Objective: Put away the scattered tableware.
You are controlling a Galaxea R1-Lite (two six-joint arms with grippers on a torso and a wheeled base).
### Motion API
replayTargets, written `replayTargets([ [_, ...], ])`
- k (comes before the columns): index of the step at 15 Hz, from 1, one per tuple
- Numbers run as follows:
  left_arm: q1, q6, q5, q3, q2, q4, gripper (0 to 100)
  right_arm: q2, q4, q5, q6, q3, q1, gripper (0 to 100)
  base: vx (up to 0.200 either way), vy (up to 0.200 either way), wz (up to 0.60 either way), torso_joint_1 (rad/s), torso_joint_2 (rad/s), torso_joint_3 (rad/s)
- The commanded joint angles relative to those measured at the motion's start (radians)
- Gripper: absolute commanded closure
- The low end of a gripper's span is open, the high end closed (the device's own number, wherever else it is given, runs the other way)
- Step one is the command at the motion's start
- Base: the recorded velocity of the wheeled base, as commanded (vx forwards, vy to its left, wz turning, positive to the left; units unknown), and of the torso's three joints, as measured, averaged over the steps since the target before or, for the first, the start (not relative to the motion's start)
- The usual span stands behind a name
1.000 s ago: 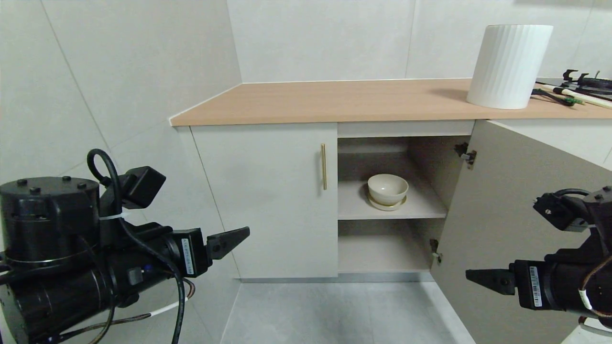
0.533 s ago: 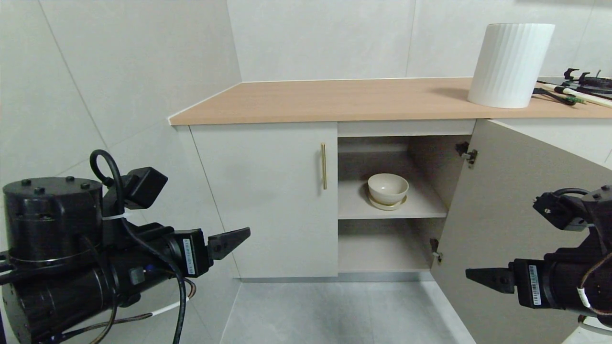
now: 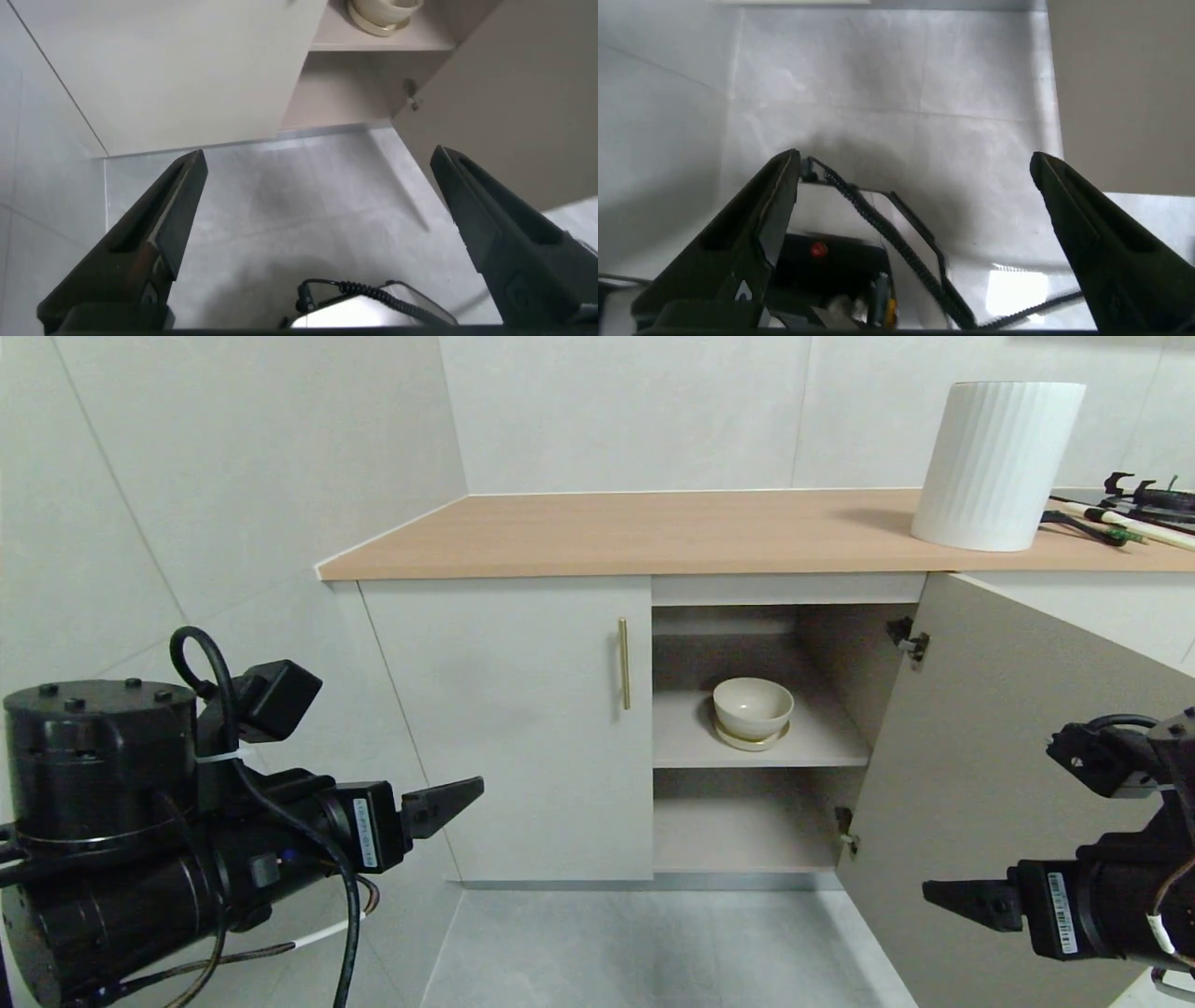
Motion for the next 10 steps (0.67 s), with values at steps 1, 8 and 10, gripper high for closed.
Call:
replayTargets([
  [1,-0.001,-0.001,0.000,0.000,0.001,-0.001,0,-0.004,0.010,0.000,-0.005,0.000,0.001,0,0.000,-0.200,0.00,0.002,0.01,0.002],
  [8,-0.001,-0.001,-0.003,0.003,0.001,-0.001,0,-0.030,0.215,-0.001,-0.060,-0.042,-0.001,0,0.000,-0.143,0.00,0.002,0.00,-0.002],
  [10,-0.001,-0.001,-0.003,0.004,0.003,-0.001,0,-0.065,0.329,-0.001,-0.072,-0.085,-0.002,0,0.000,0.000,0.00,0.000,0.00,0.000],
])
